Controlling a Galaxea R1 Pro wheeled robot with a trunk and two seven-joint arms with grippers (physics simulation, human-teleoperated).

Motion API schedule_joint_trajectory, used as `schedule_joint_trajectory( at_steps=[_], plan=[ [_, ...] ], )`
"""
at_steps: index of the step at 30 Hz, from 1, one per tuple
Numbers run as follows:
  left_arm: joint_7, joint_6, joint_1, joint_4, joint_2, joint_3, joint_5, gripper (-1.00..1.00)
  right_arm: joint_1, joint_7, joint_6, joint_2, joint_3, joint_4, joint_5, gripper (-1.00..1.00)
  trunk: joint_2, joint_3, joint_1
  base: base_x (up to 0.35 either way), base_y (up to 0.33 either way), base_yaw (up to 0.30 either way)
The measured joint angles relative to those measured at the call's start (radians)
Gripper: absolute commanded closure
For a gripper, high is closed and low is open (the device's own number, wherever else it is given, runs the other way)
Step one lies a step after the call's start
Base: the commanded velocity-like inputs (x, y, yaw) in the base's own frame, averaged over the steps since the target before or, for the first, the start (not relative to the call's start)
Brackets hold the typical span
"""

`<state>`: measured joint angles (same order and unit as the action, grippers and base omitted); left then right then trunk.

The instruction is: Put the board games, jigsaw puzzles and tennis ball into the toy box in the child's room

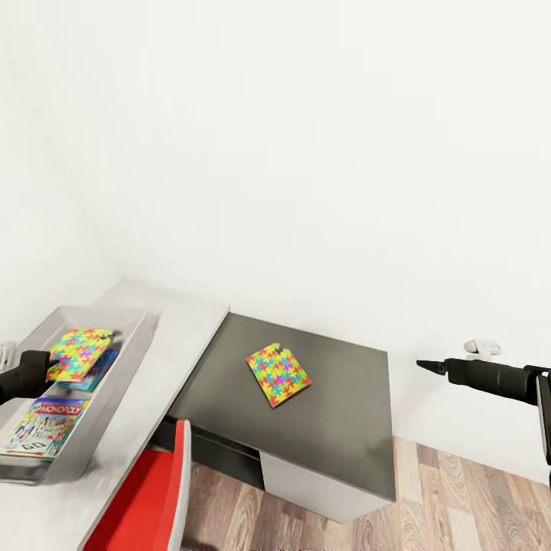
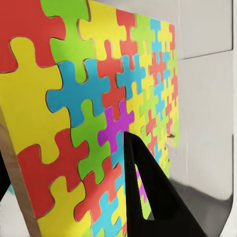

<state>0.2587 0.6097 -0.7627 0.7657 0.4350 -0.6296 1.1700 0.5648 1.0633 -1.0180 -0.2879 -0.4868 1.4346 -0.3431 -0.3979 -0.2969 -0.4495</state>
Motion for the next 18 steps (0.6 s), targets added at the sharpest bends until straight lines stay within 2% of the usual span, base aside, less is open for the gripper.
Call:
schedule_joint_trajectory(
  at_steps=[18],
  plan=[
    [0.000,0.000,0.000,0.000,0.001,0.000,0.000,1.00,0.000,0.000,0.000,-0.001,0.000,0.000,0.000,-1.00,0.000,-0.029,0.000,0.000,0.000,0.000]
  ],
)
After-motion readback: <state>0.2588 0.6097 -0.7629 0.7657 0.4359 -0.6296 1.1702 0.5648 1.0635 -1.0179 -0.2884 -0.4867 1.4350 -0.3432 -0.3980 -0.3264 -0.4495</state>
